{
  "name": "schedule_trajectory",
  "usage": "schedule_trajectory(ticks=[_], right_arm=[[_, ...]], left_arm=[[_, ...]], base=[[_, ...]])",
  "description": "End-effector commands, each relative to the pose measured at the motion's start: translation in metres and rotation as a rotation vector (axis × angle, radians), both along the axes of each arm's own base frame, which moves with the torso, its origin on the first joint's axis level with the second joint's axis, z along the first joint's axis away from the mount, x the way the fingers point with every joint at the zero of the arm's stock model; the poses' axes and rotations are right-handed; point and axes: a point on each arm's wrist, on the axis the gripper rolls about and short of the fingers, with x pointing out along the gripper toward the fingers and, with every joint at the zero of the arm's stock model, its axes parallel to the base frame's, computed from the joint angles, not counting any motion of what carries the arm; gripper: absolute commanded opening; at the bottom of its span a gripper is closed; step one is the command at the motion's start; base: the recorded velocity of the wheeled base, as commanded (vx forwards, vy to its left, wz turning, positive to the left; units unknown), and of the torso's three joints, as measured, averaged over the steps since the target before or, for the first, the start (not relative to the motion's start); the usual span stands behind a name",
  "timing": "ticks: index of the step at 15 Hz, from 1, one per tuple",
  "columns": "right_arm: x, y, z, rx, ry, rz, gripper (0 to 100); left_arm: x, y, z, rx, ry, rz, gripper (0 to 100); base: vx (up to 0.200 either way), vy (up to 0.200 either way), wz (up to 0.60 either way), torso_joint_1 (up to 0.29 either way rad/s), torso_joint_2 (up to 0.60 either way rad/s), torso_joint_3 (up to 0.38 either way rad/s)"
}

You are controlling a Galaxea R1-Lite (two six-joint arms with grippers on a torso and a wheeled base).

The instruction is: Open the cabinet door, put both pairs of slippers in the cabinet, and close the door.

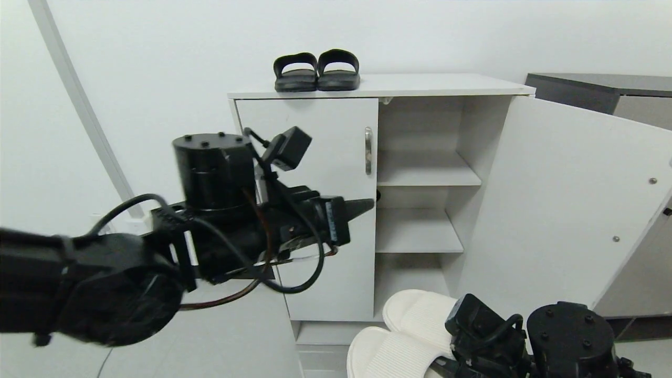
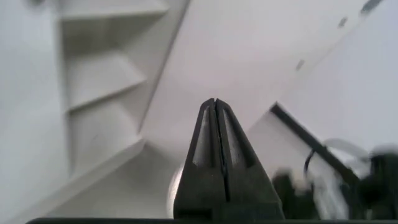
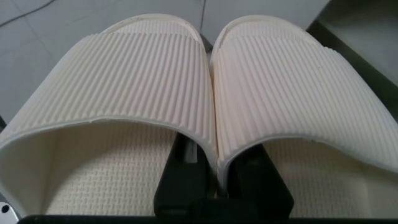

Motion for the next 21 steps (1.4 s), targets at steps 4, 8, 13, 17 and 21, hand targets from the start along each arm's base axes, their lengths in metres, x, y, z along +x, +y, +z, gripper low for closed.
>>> schedule_trajectory(ticks=[4,8,13,17,21], right_arm=[[0.012,-0.003,0.005,0.025,-0.018,-0.042,0],[0.016,0.001,0.003,0.021,-0.016,-0.045,0],[0.018,0.002,0.000,0.014,-0.012,-0.048,0],[0.017,0.002,0.002,0.019,-0.019,-0.047,0],[0.017,0.002,0.004,0.037,-0.034,-0.048,0]], left_arm=[[-0.108,0.126,-0.019,-0.006,-0.045,0.303,0],[-0.189,0.162,-0.058,0.123,-0.153,0.521,0],[-0.253,0.184,-0.089,0.230,-0.124,0.802,0],[-0.268,0.188,-0.116,0.277,-0.162,1.021,0],[-0.261,0.188,-0.135,0.295,-0.165,1.084,0]], base=[[0.000,0.000,0.00,0.000,0.00,0.000],[0.000,0.000,0.00,0.000,0.00,0.000],[0.000,0.000,0.00,0.000,0.00,0.000],[0.000,0.000,0.00,0.000,0.00,0.000],[0.000,0.000,0.00,0.000,0.00,0.000]])
